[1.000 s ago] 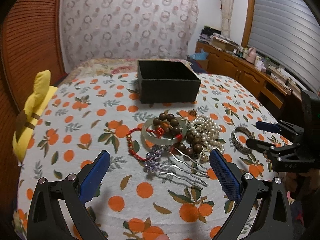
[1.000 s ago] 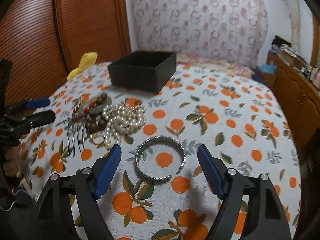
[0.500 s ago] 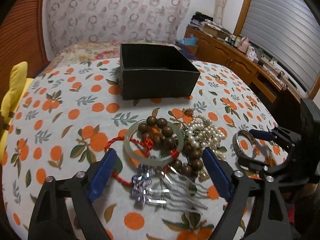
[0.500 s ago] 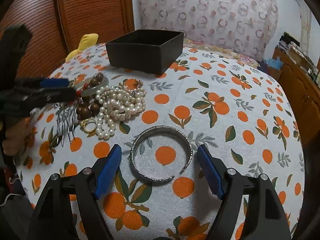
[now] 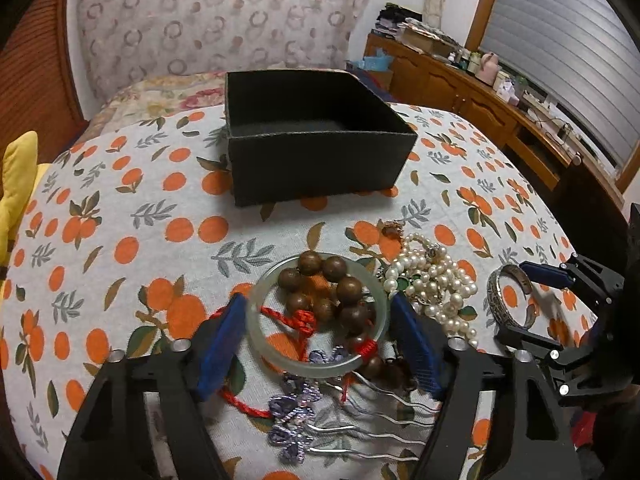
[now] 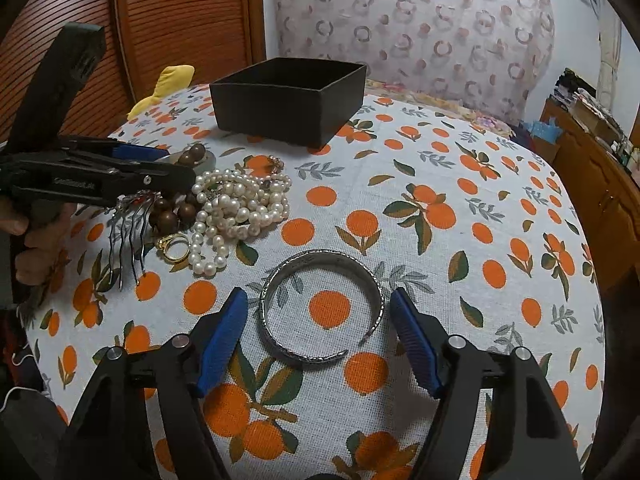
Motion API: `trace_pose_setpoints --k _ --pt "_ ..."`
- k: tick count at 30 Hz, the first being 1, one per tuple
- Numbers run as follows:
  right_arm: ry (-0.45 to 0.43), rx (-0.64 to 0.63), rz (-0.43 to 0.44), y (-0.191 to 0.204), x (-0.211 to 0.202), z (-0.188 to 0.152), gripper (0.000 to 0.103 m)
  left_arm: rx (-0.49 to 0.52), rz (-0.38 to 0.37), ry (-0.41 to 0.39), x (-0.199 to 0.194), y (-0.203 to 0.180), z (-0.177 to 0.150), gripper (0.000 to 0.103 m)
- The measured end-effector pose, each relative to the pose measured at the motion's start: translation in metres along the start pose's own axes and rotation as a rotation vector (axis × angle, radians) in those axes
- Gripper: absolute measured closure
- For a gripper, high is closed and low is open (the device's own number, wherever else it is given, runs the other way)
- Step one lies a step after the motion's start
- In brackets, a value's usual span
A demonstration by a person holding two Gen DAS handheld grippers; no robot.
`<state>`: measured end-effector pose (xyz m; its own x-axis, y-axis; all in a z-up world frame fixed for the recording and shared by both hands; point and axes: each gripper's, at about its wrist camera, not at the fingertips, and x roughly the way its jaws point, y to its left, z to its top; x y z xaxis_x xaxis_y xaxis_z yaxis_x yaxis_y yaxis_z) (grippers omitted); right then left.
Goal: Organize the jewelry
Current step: 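Grip the green jade bangle with left tool while right tool grips silver bangle, then carry jade bangle into black box with left tool while right tool drops silver bangle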
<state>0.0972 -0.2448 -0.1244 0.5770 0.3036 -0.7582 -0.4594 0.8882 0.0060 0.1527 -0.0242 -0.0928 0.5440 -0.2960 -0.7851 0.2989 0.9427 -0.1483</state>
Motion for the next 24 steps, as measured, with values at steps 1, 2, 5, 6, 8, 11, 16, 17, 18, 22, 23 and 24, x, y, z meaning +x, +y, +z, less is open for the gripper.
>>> trace_pose_setpoints --k 1,2,5,6,8,11,16,17,18,22,23,24 --pt "0.0 -0.001 0.0 0.0 0.0 0.0 0.027 -0.001 -0.004 -0.001 0.0 0.0 0.0 0.034" --pt "0.001 -0.001 0.0 0.0 0.0 0.0 0.027 0.002 -0.006 -0.002 0.0 0.0 -0.001 0.034" --pt "0.0 0.001 0.0 0.0 0.0 0.0 0.027 0.01 0.005 -0.015 -0.003 0.0 -0.001 0.034" --pt "0.0 0.001 0.0 0.0 0.0 0.0 0.027 0.008 0.007 -0.022 -0.005 0.0 -0.001 0.034" --pt "0.001 0.0 0.001 0.0 0.0 0.0 0.027 -0.001 0.008 -0.052 -0.013 0.002 0.001 0.034" --pt "0.003 -0.005 -0.001 0.001 0.0 0.0 0.026 -0.011 0.012 -0.091 -0.026 0.003 0.003 0.034" --pt "0.007 -0.024 0.012 0.003 0.0 0.003 0.041 -0.012 0.012 -0.139 -0.041 0.001 0.006 0.034" --pt "0.008 -0.027 0.013 0.004 -0.001 0.003 0.04 -0.012 0.01 -0.144 -0.043 0.0 0.006 0.034" --pt "0.009 -0.031 0.012 0.004 -0.001 0.003 0.04 -0.011 0.009 -0.147 -0.044 -0.001 0.006 0.034" --pt "-0.002 -0.046 0.005 0.001 -0.004 0.007 0.041 -0.007 0.001 -0.163 -0.047 -0.004 0.01 0.034" --pt "-0.01 -0.046 0.007 -0.001 -0.006 0.009 0.041 -0.007 -0.002 -0.167 -0.048 -0.004 0.012 0.034" --pt "-0.02 -0.044 0.006 -0.003 -0.008 0.012 0.041 -0.007 -0.004 -0.171 -0.048 -0.004 0.014 0.034"
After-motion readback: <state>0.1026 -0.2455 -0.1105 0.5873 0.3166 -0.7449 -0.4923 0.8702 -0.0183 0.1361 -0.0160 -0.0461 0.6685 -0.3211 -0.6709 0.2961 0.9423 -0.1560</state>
